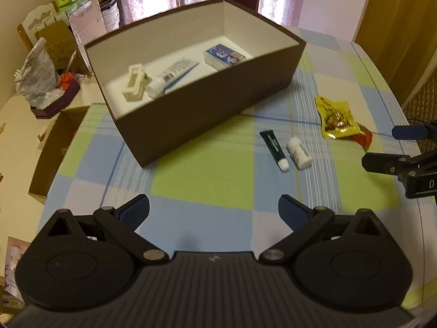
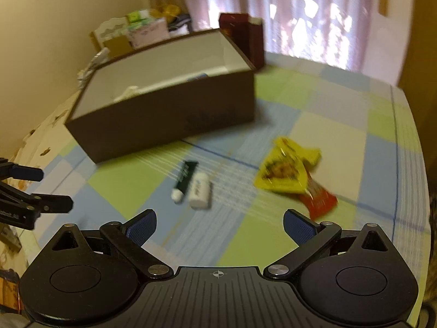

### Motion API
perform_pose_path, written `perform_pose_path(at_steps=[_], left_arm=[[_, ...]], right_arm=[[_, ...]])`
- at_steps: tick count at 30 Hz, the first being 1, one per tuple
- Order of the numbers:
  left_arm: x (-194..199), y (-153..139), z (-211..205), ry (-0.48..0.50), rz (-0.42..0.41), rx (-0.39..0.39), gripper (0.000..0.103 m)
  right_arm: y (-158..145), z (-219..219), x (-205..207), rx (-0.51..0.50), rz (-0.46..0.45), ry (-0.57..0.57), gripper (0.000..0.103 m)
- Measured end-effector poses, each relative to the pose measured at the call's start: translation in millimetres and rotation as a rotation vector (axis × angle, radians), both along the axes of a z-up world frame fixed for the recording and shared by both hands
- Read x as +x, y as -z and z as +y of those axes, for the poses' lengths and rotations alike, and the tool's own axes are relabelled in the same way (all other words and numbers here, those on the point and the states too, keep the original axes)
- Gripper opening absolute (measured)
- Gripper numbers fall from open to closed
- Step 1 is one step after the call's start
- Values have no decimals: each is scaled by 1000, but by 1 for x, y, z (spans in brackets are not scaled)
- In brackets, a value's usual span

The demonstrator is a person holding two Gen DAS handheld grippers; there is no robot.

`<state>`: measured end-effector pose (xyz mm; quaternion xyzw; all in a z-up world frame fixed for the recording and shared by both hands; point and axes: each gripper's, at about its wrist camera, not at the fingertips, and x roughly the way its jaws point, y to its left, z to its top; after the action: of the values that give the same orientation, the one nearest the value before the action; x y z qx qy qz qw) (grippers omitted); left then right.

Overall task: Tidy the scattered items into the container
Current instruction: 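Grasp the green lip gel tube with the left tool while the right tool grasps the white pill bottle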

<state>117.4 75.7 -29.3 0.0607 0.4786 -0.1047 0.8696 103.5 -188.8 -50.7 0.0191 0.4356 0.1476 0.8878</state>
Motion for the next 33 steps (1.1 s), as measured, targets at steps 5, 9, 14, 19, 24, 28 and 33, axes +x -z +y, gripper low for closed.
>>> perform_pose_path(at_steps=[5,9,14,19,24,28,33], left_arm=[[-2,12,-4,23,-2,3,97],[3,17,-13,63,-2,-2,94],[13,24,-26,103,1,-16,91],[28,35,-36,128,30,-62,70],[49,49,-47,137,54,-106,53],[67,62,-58,138,83,-144,46],[86,76,-74,164,97,-148,35]], right_arm=[[14,-17,-7,9,37,68,103],[21,-26,-7,2,58,111,103],[29,-36,-5,1,78,156,103],[36,-48,-1,2,99,192,103],[43,-60,4,25,123,238,103],[48,-66,8,28,142,255,103],[53,-73,12,31,156,278,103]])
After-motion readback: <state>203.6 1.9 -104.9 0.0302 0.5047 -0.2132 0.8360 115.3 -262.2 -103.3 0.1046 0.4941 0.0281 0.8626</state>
